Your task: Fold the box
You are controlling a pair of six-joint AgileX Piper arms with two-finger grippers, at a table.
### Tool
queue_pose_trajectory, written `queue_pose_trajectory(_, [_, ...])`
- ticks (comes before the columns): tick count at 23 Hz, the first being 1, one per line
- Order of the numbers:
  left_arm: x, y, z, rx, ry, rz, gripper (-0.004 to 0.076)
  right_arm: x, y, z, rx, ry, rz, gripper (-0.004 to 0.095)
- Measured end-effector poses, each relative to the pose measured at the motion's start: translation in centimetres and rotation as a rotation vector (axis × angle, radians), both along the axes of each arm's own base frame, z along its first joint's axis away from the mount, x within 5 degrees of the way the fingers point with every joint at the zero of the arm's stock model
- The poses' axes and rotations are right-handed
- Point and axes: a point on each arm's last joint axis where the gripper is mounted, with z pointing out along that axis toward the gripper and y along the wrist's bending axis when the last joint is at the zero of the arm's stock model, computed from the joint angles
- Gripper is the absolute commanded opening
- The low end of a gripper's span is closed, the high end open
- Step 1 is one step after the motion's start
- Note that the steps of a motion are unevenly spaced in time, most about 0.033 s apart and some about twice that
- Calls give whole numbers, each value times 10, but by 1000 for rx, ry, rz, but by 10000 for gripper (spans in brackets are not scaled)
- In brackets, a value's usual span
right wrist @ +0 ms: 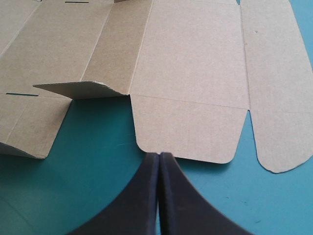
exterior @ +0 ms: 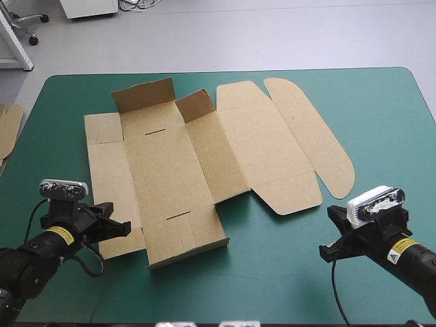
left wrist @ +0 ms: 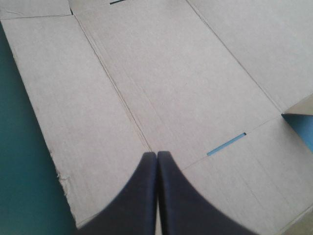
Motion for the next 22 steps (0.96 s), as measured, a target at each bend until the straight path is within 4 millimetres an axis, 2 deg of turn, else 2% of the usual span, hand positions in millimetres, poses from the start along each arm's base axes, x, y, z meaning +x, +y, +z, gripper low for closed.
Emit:
queue_pose_trajectory(5, [23, -7, 1, -57, 32, 52, -14, 1, -1, 0, 9, 3, -17, -33])
queue_pose_trajectory(9, [48, -4, 19, -69, 16, 101, 7, 1, -1, 0, 10, 5, -23, -33])
queue_pose_trajectory(12, [66, 4, 21, -125, 57, 108, 7, 1, -2, 0, 4, 2, -25, -34])
queue_pose_trajectory(16, [77, 13, 19, -208, 81, 65, 7, 1, -2, 0, -4, -2, -26, -34])
queue_pose_trajectory(22, [85, 49, 15, -339, 94, 108, 7, 1, -2, 0, -7, -3, -27, -34])
